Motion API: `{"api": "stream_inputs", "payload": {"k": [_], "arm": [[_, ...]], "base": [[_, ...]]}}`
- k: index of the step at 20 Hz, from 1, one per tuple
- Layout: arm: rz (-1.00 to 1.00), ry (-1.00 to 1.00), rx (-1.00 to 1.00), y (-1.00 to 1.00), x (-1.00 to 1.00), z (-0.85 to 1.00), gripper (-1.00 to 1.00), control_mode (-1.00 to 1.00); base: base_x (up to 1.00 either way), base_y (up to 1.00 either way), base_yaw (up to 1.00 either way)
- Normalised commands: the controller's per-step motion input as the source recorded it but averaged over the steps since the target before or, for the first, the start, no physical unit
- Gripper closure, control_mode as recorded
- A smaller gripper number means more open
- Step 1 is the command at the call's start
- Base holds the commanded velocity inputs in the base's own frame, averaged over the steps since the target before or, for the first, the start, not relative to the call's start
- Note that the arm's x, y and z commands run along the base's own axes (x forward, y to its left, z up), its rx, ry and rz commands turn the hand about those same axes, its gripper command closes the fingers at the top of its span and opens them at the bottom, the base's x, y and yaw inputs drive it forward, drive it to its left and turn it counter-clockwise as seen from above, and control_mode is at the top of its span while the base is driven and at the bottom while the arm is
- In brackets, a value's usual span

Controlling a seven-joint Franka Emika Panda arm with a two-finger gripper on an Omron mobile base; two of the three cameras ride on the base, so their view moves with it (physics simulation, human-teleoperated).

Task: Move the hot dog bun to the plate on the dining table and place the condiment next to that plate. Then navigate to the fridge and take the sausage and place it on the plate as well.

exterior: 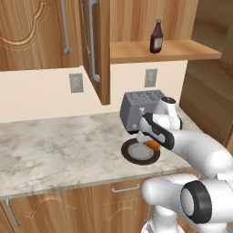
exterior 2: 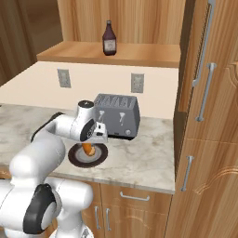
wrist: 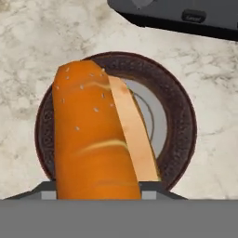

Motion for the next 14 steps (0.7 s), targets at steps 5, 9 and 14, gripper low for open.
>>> {"api": "stream_inputs", "payload": {"k": [5,9,14], "arm": [[-0.09,0.01,0.07,-0.02,-0.88,0.92,1.0,-1.0],[-0.16,0.08,0.07,-0.05,-0.8,1.0,1.0,-1.0],[-0.06,0.11,0.0,-0.05,-0.38,0.96,1.0,-1.0]], "base": [[0.0,0.0,0.0],[0.0,0.0,0.0],[0.0,0.0,0.0]]}}
